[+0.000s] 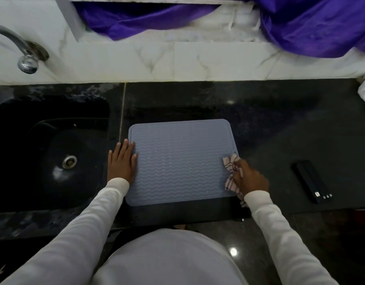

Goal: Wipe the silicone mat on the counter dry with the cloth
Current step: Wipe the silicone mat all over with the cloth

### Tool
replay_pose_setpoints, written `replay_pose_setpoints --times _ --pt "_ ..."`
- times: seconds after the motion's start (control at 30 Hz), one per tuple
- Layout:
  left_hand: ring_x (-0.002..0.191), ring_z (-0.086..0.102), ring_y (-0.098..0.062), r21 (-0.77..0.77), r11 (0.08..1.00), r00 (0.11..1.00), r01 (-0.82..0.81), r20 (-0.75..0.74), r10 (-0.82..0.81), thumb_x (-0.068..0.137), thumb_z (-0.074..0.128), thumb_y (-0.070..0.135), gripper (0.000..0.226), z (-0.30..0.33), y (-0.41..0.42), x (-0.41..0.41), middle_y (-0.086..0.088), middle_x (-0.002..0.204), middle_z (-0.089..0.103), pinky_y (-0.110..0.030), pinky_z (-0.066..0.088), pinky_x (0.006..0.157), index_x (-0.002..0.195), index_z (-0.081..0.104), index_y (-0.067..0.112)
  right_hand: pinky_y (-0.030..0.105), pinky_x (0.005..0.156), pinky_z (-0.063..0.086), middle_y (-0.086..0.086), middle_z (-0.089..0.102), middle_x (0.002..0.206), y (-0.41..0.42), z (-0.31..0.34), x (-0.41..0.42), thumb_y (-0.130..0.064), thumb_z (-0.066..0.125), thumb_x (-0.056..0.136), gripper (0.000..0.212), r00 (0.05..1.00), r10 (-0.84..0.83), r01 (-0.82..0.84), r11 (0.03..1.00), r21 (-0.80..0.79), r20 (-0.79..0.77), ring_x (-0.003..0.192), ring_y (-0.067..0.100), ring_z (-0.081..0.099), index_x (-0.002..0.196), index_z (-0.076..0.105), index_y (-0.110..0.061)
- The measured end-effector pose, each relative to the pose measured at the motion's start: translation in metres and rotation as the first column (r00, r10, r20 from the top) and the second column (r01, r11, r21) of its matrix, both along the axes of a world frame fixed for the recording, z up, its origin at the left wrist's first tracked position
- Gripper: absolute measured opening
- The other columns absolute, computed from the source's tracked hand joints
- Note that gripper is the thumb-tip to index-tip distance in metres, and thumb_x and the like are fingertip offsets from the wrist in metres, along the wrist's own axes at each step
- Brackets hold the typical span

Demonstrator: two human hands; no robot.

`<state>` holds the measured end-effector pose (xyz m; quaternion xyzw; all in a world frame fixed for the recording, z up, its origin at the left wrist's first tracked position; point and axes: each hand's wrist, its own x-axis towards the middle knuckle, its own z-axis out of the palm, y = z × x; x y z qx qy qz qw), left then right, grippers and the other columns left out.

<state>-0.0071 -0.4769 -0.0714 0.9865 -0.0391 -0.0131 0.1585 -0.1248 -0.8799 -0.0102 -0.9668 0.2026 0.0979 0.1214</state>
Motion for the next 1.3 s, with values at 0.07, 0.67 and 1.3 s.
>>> replay_pose_setpoints --times 0.07,0.67,1.3 --pt "0.149 0.015 -0.023 -0.002 1.0 1.0 -0.001 0.002 0.001 0.098 0.018 0.046 0.059 0.0 0.0 -0.001 0.001 0.161 0.021 -0.047 0.007 0.121 0.152 0.029 0.024 0.045 0.078 0.05 0.014 0.066 0.108 0.006 0.004 -0.001 -0.038 0.052 0.091 0.048 0.999 -0.029 0.029 1.0 -0.008 0.013 0.092 0.039 0.064 0.137 0.04 -0.033" --pt "0.149 0.014 -0.023 -0.008 1.0 1.0 -0.025 -0.008 0.025 0.104 0.034 0.035 0.049 0.002 -0.001 0.0 0.0 0.161 0.022 -0.046 0.005 0.121 0.152 0.03 0.025 0.025 0.047 0.048 0.0 0.07 0.087 0.208 -0.005 0.0 -0.045 0.059 0.079 0.031 0.687 0.679 -0.714 0.698 0.064 0.257 0.063 0.023 0.068 0.101 0.071 -0.028" --pt "0.15 0.009 -0.021 -0.041 0.999 1.0 -0.004 -0.031 0.002 0.105 0.027 0.038 0.05 0.005 -0.002 -0.004 0.001 0.162 0.017 -0.048 0.004 0.121 0.153 0.026 0.025 0.039 0.073 0.048 0.015 0.067 0.106 0.005 0.005 -0.039 -0.044 0.053 0.092 0.045 0.983 0.154 -0.152 0.988 0.022 -0.101 0.093 0.037 0.065 0.129 0.043 -0.02"
